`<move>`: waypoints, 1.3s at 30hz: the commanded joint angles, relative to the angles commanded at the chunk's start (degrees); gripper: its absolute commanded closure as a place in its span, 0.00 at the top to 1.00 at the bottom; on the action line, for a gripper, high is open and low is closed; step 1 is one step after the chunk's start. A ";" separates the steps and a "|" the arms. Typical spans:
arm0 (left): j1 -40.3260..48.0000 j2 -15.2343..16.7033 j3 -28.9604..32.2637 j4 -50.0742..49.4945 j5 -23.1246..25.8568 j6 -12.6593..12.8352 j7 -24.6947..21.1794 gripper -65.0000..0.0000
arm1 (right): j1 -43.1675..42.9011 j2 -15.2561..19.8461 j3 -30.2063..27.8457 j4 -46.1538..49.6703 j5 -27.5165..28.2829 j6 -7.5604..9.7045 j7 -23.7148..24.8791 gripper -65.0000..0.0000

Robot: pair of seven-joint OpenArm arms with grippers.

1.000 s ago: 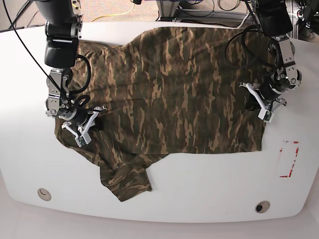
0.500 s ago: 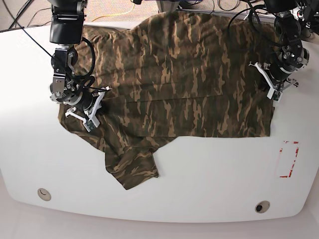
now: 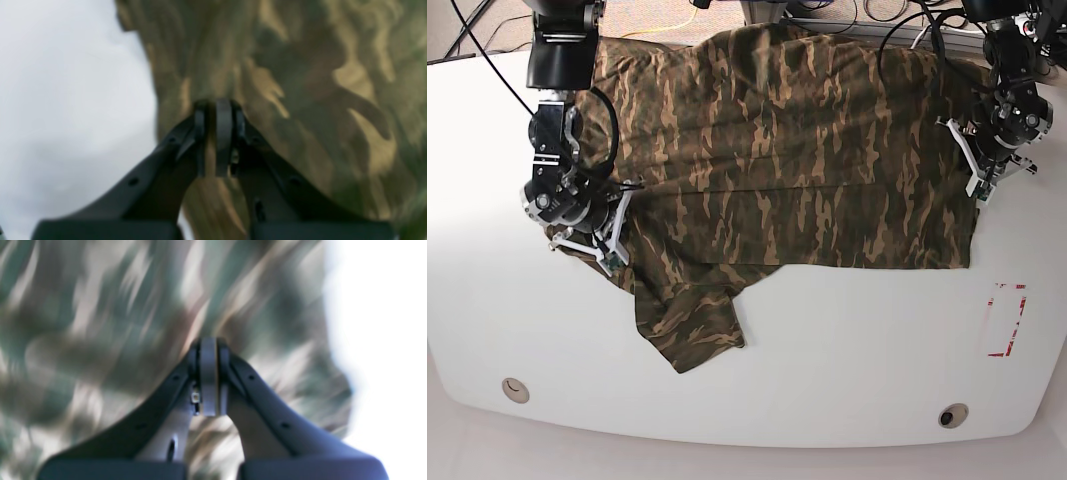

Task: Layout the t-shirt on the table in an organized manner, then fold the t-shirt properly

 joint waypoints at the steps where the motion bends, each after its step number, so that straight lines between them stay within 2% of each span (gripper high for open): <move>1: -0.26 0.00 0.00 0.09 0.00 0.00 0.26 0.03 | 0.62 0.00 0.00 -0.09 0.00 0.00 0.00 0.01; 11: -1.32 0.00 0.09 0.18 0.18 0.00 0.26 0.03 | 7.74 0.00 -0.09 -11.25 0.00 0.00 0.09 0.01; 15: -1.32 0.00 0.09 0.09 0.18 0.00 0.26 0.03 | 8.09 0.00 -0.18 -13.54 0.09 0.00 0.53 0.01; 19: -1.32 0.00 0.09 0.00 0.18 0.00 0.26 0.03 | 8.09 -0.26 -0.35 -16.00 0.09 0.00 3.43 0.01; 27: -1.32 0.00 0.09 -0.09 0.18 0.00 0.18 0.03 | 7.91 -0.35 -0.35 -18.99 0.09 0.00 4.13 0.01; 36: -1.14 0.00 0.09 -0.09 0.18 0.00 0.18 0.03 | 9.93 0.00 -0.26 -26.20 0.00 0.00 11.16 0.01; 39: -1.05 0.00 0.09 -0.09 0.18 0.00 0.18 0.03 | 11.16 1.05 -0.35 -29.80 0.00 0.00 13.80 0.01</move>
